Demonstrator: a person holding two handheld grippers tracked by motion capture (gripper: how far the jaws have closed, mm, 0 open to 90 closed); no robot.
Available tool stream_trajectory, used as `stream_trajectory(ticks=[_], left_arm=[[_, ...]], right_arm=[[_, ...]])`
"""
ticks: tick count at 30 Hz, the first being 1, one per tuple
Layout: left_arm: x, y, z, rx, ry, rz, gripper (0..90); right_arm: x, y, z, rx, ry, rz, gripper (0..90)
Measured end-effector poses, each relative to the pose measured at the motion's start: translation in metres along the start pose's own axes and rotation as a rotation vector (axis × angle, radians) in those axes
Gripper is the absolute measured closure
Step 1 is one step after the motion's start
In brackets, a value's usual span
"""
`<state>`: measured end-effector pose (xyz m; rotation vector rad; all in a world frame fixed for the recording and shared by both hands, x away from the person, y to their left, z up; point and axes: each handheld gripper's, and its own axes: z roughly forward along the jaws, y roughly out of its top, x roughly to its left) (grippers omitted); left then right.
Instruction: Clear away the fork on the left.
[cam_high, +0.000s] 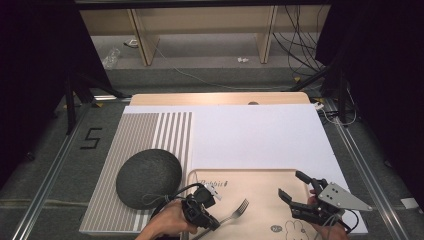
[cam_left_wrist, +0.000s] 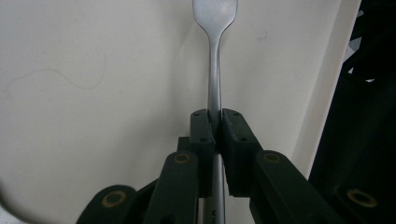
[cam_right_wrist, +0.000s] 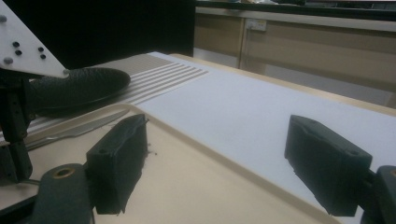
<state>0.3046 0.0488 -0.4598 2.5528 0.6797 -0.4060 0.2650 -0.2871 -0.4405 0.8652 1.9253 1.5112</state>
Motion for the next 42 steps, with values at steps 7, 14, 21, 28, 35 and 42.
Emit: stream_trajectory(ticks=[7,14,21,28,35,42], left_arm=[[0.000,-0.001,0.008,0.039,0.018,-0.002,82.8],[-0.002,0.000,0.007,0.020,0.055,0.006,73.3],[-0.015,0.006,0.005,-0.056,0.102,0.058,55.1],[-0.021,0.007,0.012,-0.099,0.108,0.098,75.5],[-0.024,0.008,0.020,-0.103,0.108,0.129,88.5],[-0.022,0.008,0.025,-0.094,0.136,0.115,89.2]], right_arm=[[0.000,0.000,-0.001,0.002,0.001,-0.002,22.0],[0.000,0.000,-0.001,0.003,0.003,-0.006,22.0],[0.001,0.000,-0.001,0.002,0.005,-0.013,22.1],[0.001,0.000,-0.001,0.004,0.006,-0.014,22.1],[0.001,0.000,-0.001,0.003,0.007,-0.016,22.1],[0.001,0.000,-0.001,0.003,0.008,-0.015,22.1]])
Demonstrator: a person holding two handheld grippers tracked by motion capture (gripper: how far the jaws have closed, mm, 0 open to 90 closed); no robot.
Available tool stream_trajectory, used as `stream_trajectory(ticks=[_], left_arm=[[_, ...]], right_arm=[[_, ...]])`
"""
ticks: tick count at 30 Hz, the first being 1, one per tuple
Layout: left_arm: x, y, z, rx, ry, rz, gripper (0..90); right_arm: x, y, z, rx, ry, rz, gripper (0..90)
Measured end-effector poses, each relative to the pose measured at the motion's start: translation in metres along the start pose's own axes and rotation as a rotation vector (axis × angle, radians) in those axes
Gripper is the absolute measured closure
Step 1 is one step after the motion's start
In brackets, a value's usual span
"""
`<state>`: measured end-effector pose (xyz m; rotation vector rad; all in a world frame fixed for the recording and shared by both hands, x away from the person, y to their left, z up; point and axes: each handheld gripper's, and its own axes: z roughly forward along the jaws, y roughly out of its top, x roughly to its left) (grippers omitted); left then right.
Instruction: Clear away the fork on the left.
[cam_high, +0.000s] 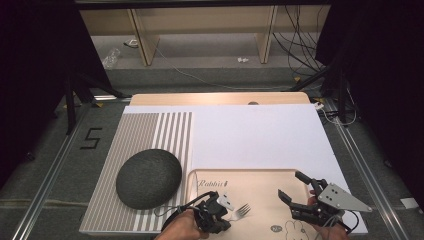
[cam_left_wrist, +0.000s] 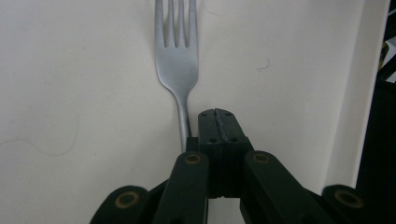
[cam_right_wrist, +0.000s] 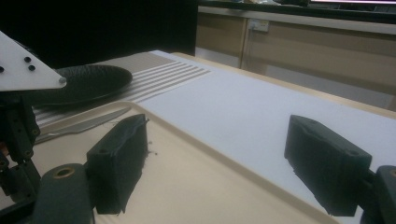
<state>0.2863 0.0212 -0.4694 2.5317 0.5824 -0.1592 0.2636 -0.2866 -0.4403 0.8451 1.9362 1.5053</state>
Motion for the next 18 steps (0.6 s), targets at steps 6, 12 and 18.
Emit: stream_trajectory(ticks=[6,12,18], left_arm=[[0.005,-0.001,-0.002,-0.001,0.024,-0.011,89.3],[0.014,-0.004,-0.006,-0.008,0.043,-0.034,89.3],[0.022,-0.007,-0.010,-0.014,0.056,-0.052,89.3]], right_arm=[[0.000,0.000,0.000,0.001,0.000,-0.001,22.1],[0.000,0.000,0.000,0.001,0.001,-0.001,22.2],[0.000,0.000,0.000,0.002,0.000,-0.001,22.1]])
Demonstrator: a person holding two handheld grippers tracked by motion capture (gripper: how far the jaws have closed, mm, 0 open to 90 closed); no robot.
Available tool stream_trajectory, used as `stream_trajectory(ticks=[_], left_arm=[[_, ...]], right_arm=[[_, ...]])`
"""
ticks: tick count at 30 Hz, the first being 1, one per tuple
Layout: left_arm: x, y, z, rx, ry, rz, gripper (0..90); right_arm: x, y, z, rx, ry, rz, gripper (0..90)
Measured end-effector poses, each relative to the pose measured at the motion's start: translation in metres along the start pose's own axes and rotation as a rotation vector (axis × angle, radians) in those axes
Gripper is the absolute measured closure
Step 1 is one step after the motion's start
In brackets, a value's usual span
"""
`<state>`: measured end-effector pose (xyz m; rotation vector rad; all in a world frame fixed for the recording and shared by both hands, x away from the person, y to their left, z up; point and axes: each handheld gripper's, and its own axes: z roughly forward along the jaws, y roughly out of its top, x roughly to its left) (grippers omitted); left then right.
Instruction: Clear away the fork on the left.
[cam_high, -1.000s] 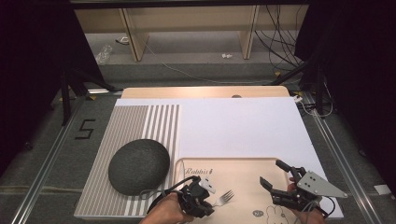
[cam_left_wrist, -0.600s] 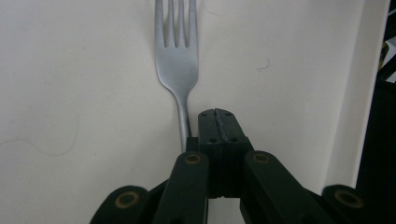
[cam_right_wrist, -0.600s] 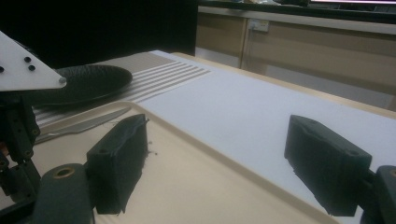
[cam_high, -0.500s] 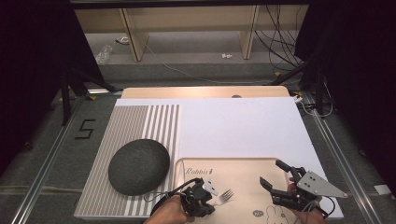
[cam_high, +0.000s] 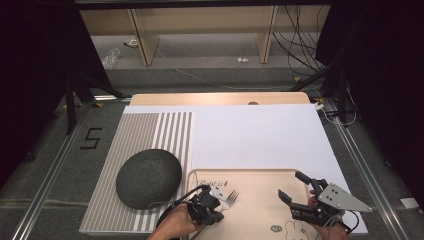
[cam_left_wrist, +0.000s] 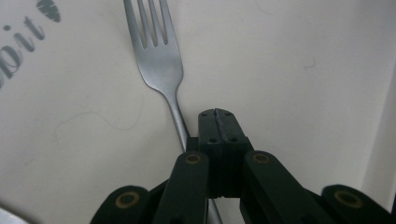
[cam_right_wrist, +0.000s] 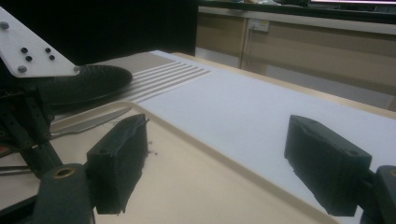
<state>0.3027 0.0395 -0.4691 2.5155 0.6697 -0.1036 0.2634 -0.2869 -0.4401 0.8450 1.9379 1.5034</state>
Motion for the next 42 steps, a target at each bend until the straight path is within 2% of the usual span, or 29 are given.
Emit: stream_trajectory(ticks=[29,42], left_arm=[[0.029,-0.012,-0.016,0.007,0.074,-0.063,89.3],[0.034,-0.014,-0.018,0.019,0.082,-0.076,89.3]], right_arm=[[0.000,0.000,0.000,0.000,0.000,0.000,22.2],[0.000,0.000,0.000,-0.001,0.000,0.000,22.2]])
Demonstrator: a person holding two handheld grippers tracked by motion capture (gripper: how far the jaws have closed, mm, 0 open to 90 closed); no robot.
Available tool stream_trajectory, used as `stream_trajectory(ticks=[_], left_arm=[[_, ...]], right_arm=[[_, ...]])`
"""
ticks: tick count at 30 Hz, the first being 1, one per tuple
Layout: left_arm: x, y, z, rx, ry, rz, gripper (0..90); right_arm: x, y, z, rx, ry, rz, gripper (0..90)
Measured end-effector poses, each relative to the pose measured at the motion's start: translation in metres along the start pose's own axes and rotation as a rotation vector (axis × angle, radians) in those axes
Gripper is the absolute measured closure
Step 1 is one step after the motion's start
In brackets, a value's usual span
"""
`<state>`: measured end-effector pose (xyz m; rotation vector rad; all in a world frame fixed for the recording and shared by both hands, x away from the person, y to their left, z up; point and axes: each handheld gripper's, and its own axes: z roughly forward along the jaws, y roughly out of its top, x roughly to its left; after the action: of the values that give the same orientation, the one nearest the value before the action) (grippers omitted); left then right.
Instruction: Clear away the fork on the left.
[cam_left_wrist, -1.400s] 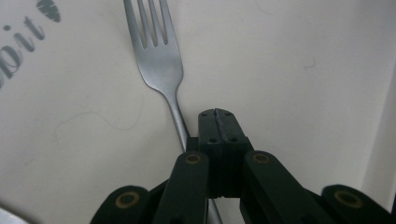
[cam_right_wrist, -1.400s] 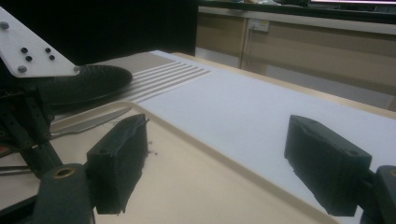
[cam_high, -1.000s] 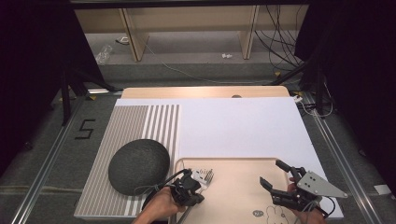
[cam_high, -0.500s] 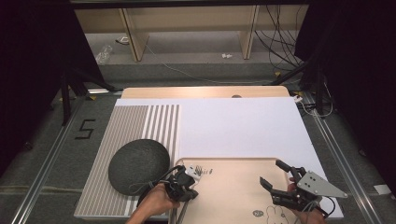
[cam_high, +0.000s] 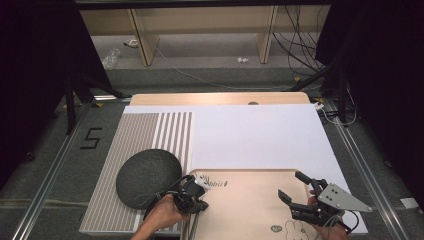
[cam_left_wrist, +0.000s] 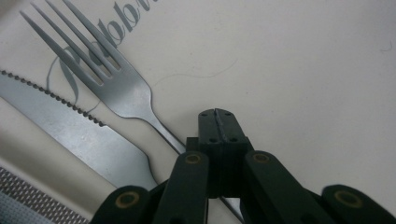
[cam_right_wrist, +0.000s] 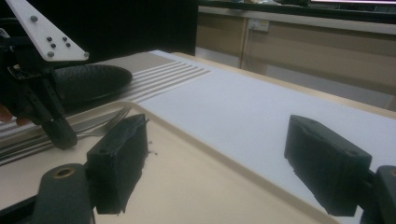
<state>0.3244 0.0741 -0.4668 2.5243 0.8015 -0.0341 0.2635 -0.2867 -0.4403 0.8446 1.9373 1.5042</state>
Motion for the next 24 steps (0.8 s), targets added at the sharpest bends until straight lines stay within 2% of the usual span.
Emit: stream_trajectory(ticks=[9,12,15,19,22,24], left_arm=[[0.001,0.000,-0.001,0.008,0.011,-0.005,89.2],[0.001,0.000,-0.002,-0.002,-0.001,-0.006,87.3],[-0.002,0.001,-0.006,-0.029,-0.025,0.008,76.6],[-0.004,0.004,-0.010,-0.032,-0.032,-0.010,53.2],[-0.005,0.005,-0.014,-0.060,-0.018,-0.021,40.8],[-0.004,0.005,-0.017,-0.080,-0.011,-0.027,35.6]], right_arm=[[0.000,0.000,0.000,0.001,0.000,-0.001,22.1],[0.000,0.000,0.000,0.000,0.000,-0.001,22.1],[0.000,0.000,0.000,0.000,0.001,0.000,22.1],[0.000,0.000,0.000,0.000,0.002,0.000,22.1],[0.000,0.000,0.000,-0.001,0.002,-0.001,22.1],[0.000,0.000,0.000,0.000,0.001,0.000,22.0]])
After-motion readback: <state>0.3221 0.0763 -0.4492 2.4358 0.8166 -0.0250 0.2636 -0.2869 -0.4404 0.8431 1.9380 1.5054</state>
